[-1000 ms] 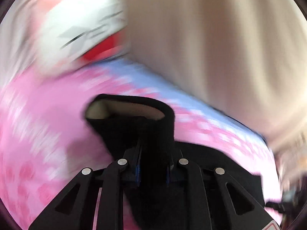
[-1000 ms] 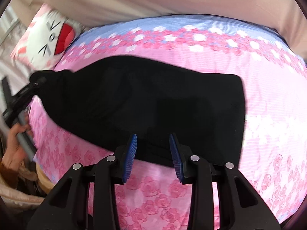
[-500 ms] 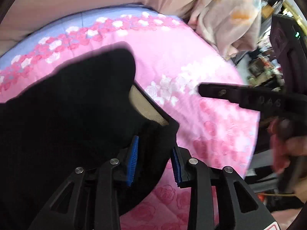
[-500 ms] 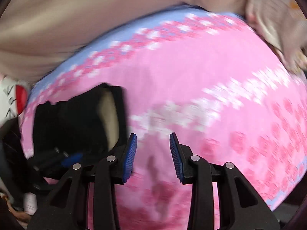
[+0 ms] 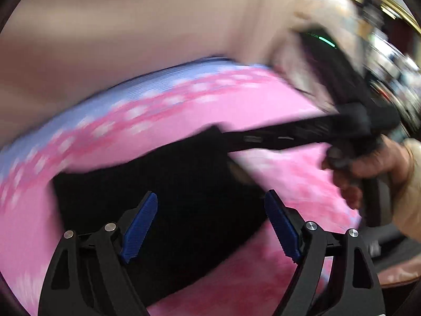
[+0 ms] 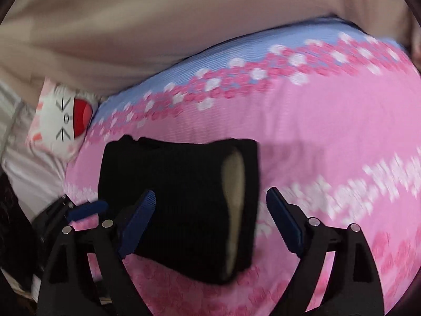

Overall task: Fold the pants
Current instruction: 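Fold the held end over the stack with the left gripper and release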

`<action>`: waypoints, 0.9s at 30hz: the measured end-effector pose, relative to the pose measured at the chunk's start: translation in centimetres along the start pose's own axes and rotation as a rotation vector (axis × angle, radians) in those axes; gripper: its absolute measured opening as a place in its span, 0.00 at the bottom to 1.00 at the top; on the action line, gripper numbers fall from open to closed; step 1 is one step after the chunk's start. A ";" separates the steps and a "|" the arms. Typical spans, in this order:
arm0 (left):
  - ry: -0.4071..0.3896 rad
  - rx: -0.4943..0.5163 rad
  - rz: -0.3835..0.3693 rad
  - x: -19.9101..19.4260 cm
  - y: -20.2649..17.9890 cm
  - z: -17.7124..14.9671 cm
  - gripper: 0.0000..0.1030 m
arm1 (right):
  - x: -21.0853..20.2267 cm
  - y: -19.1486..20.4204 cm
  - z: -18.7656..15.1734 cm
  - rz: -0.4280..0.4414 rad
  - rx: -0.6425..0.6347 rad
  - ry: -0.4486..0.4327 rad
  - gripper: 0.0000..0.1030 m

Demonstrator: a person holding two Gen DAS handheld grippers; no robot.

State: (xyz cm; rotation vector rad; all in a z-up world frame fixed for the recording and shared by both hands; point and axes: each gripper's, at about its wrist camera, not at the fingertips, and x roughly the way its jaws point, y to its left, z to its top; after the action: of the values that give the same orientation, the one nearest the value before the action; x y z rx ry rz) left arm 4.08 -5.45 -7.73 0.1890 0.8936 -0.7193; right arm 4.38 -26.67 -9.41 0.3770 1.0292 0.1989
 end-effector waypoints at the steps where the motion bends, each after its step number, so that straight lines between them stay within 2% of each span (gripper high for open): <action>1: -0.003 -0.060 0.036 -0.3 2.3 0.0 0.78 | 1.2 0.4 0.4 -0.016 -0.012 0.011 0.80; 2: -0.003 -0.141 0.078 -0.7 5.0 -0.4 0.78 | 2.4 0.8 0.8 -0.043 -0.025 0.036 0.58; 3: -0.001 -0.200 0.118 -1.1 7.0 -0.7 0.78 | 2.8 1.1 1.1 -0.042 -0.017 0.063 0.19; 4: -0.001 -0.247 0.153 -1.5 8.5 -0.9 0.78 | 2.3 1.4 1.3 -0.006 0.007 0.048 0.12; 5: -0.003 -0.282 0.178 -1.7 9.9 -0.9 0.78 | 0.5 1.8 1.5 0.032 0.015 -0.008 0.07; 7: -0.026 -0.350 0.232 -2.5 12.8 -1.0 0.78 | -1.2 1.5 1.2 -0.027 -0.015 -0.077 0.07; 8: -0.036 -0.366 0.251 -2.6 13.6 -0.7 0.78 | -0.3 0.3 0.8 -0.073 -0.006 -0.062 0.07; 10: -0.025 -0.383 0.297 -1.9 14.7 -0.3 0.78 | 3.2 -3.1 -0.4 -0.126 0.076 0.081 0.10; 11: -0.013 -0.390 0.305 -1.8 15.2 -0.3 0.78 | 3.8 -4.4 -1.0 -0.108 0.144 0.119 0.14; 13: 0.016 -0.405 0.315 -0.7 16.0 0.5 0.78 | 1.0 -3.8 -1.0 -0.094 0.188 0.019 0.17; 16: -0.007 -0.408 0.294 -0.2 16.7 1.6 0.78 | -2.4 -2.0 -0.9 -0.158 0.171 -0.112 0.17; 18: 0.008 -0.378 0.284 1.5 16.6 2.6 0.78 | -2.6 -0.2 -0.5 -0.051 0.139 -0.099 0.17; 21: 0.095 -0.307 0.322 5.4 16.5 3.6 0.79 | 0.8 3.4 -0.3 0.060 0.015 0.007 0.16; 22: 0.124 -0.293 0.340 6.6 16.7 3.8 0.79 | 2.6 4.0 -0.4 0.047 -0.026 0.040 0.15; 23: 0.159 -0.284 0.352 7.9 17.0 3.8 0.81 | 5.0 3.6 -0.5 -0.037 -0.067 0.077 0.15; 24: 0.178 -0.282 0.355 8.6 17.2 3.9 0.84 | 6.8 2.5 -0.4 -0.076 -0.057 0.107 0.06; 25: 0.189 -0.286 0.355 9.3 17.5 3.9 0.85 | 7.6 1.0 -0.3 -0.068 0.011 0.117 0.00; 26: 0.197 -0.292 0.351 9.7 17.8 3.9 0.85 | 6.9 0.2 0.4 -0.022 0.110 0.108 0.00; 27: 0.213 -0.298 0.345 10.1 18.1 4.0 0.85 | 6.0 0.4 1.0 -0.006 0.143 0.092 0.00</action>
State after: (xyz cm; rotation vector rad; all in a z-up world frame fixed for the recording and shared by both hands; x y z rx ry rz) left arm 22.41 1.47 -15.45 0.1506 1.1257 -0.2433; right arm 8.30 -24.50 -13.55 0.4974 1.1389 0.1384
